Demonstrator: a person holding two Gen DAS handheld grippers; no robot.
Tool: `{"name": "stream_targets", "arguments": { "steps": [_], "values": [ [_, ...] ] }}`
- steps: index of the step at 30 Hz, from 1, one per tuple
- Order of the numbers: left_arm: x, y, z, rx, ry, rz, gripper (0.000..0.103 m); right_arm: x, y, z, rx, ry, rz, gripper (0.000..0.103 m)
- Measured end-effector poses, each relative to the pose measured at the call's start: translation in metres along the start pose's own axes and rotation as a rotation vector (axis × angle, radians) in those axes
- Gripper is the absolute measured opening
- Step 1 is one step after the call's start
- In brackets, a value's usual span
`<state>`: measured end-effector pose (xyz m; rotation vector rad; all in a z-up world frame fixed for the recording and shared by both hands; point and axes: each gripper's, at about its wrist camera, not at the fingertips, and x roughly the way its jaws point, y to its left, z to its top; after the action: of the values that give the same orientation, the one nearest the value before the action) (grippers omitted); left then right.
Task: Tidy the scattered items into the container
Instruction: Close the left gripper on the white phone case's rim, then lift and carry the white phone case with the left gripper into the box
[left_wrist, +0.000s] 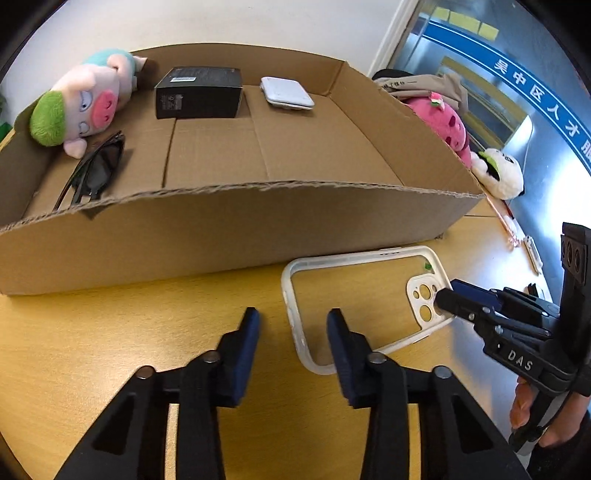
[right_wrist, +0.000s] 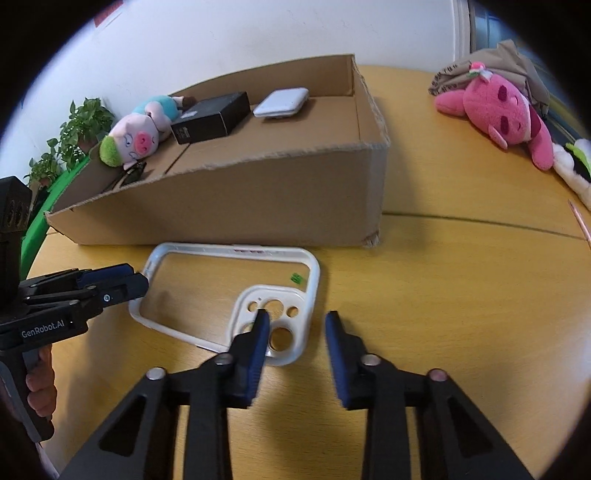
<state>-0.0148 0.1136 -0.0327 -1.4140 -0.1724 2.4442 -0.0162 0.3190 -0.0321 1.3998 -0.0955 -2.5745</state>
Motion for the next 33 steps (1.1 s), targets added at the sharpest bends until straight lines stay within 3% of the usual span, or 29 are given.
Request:
{"name": "stream_targets", "arguments": {
  "steps": [4, 14, 24, 33],
  "values": [
    [0.003, 0.000, 0.001, -0.006, 0.024, -0.021, 0.010, 0.000, -0.002, -0.002, 0.002, 0.000, 0.000, 0.010],
    [-0.016, 0.005, -0.006, -0.022, -0.002, -0.025, 0.007, -0.027, 0.011, -0.004, -0.008, -0.086, 0.021, 0.008],
    [-0.130, 0.004, 0.026, 0.018, -0.259, -0.012, 0.007, -0.115, 0.053, 0.031, -0.070, -0.325, 0.068, 0.008],
    [-0.158, 0.018, 0.062, 0.039, -0.315, 0.020, 0.007, -0.119, 0.070, 0.069, -0.092, -0.361, 0.084, 0.008]
  ]
}}
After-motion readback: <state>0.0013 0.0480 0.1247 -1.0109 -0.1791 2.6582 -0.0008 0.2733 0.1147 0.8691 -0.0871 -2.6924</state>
